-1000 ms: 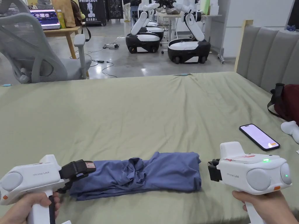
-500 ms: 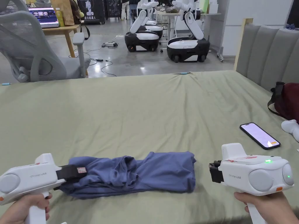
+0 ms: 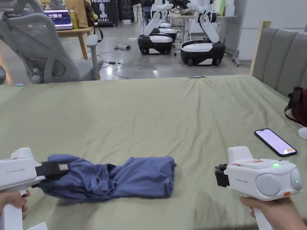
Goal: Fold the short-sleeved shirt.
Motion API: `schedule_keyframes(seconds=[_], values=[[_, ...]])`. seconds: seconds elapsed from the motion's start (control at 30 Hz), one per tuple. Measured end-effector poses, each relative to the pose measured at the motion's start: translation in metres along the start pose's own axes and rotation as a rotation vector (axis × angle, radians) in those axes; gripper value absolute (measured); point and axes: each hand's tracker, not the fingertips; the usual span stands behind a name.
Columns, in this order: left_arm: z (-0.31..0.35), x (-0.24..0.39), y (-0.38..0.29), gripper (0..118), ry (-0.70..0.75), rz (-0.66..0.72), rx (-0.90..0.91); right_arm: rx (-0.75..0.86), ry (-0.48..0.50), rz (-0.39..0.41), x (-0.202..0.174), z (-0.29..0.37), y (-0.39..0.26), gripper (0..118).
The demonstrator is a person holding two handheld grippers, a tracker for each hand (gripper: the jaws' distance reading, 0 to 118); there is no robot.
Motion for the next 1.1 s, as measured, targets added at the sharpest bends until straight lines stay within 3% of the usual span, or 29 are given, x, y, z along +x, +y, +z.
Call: schedule_keyframes(seconds=[0.17, 0.33, 0.6, 0.67, 0.7, 0.8, 0.83, 1.0, 1.03, 1.07, 1.1], values=[[-0.004, 0.065, 0.005, 15, -0.116, -0.053, -0.030, 0.003, 0.000, -0.001, 0.002, 0.005, -0.003, 0], [-0.055, 0.127, -0.013, 15, -0.186, -0.118, -0.105, 0.009, -0.001, -0.023, 0.010, 0.008, -0.009, 0], [-0.156, 0.160, -0.053, 15, -0.135, -0.151, -0.289, 0.027, -0.029, -0.083, 0.037, 0.027, -0.021, 0], [-0.163, 0.163, -0.060, 21, -0.123, -0.173, -0.295, 0.028, -0.044, -0.102, 0.046, 0.031, -0.025, 0], [-0.163, 0.162, -0.059, 29, -0.123, -0.166, -0.293, 0.030, -0.048, -0.112, 0.050, 0.033, -0.027, 0], [-0.152, 0.161, -0.048, 91, -0.189, -0.087, -0.269, 0.031, -0.059, -0.128, 0.056, 0.034, -0.030, 0], [-0.145, 0.163, -0.044, 117, -0.197, -0.085, -0.263, 0.030, -0.061, -0.131, 0.057, 0.035, -0.031, 0], [-0.106, 0.159, -0.023, 114, -0.175, -0.098, -0.142, 0.035, -0.053, -0.132, 0.054, 0.034, -0.030, 0], [-0.101, 0.153, -0.019, 103, -0.163, -0.097, -0.131, 0.037, -0.050, -0.128, 0.052, 0.033, -0.028, 0], [-0.087, 0.151, -0.020, 82, -0.153, -0.090, -0.124, 0.039, -0.048, -0.124, 0.050, 0.032, -0.027, 0], [-0.081, 0.145, -0.019, 74, -0.153, -0.088, -0.116, 0.040, -0.046, -0.121, 0.048, 0.031, -0.025, 0]])
